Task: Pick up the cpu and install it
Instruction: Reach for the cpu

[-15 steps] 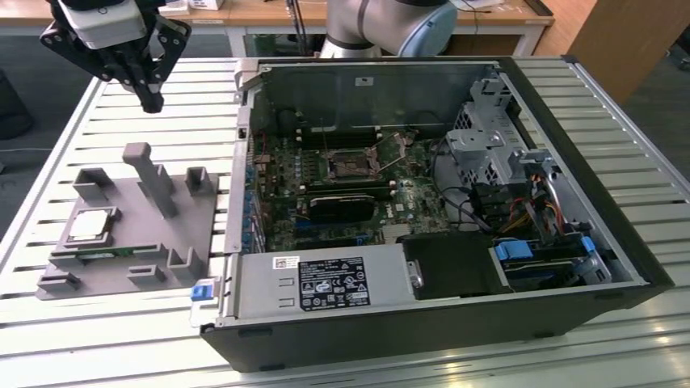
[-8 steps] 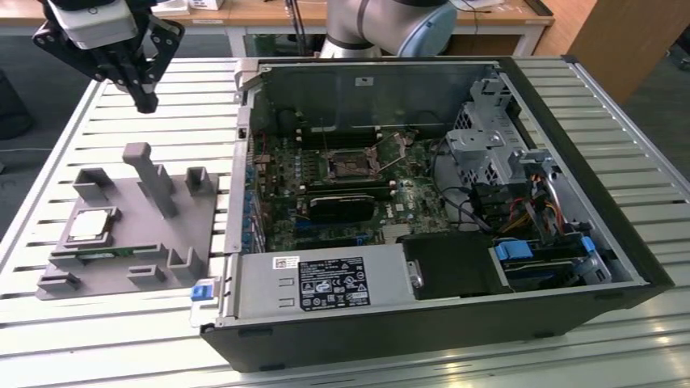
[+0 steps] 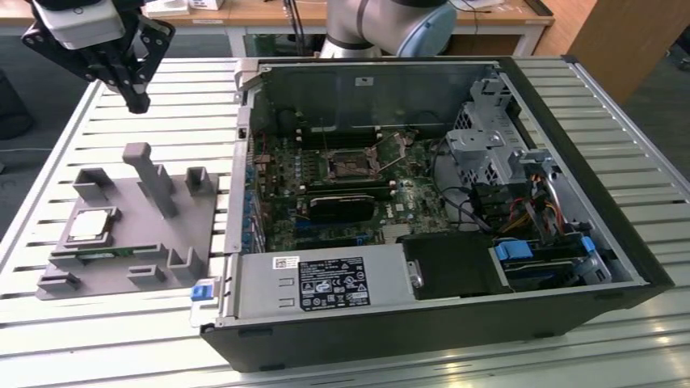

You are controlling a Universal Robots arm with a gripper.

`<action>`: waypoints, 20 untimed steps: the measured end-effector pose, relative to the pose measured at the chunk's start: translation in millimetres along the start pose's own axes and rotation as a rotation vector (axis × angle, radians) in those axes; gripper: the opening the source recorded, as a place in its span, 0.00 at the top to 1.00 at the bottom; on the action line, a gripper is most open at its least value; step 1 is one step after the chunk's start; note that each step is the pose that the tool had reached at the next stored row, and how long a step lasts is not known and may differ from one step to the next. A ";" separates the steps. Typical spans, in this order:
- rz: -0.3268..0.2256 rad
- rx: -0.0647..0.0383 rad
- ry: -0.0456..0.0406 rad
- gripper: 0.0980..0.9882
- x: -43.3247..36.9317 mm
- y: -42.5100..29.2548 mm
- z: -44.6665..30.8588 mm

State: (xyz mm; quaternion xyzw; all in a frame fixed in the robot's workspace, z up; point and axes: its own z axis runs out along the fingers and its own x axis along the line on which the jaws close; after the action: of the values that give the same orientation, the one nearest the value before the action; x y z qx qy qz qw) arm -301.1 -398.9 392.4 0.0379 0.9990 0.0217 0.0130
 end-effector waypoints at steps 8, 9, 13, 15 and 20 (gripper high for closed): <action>0.000 0.000 -0.0001 0.99 9.2 -0.7 -0.2; 0.000 0.000 -0.0001 0.99 10.4 -0.8 -0.2; 0.000 0.000 -0.0001 0.99 15.7 -1.2 -0.3; 0.000 0.000 0.0000 0.99 18.7 -1.4 -0.4; 0.000 0.000 -0.0001 0.99 27.0 -2.0 -0.6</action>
State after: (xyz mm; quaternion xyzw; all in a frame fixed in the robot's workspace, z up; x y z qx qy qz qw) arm -328.2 -398.9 392.2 0.0379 0.9990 0.0217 0.0131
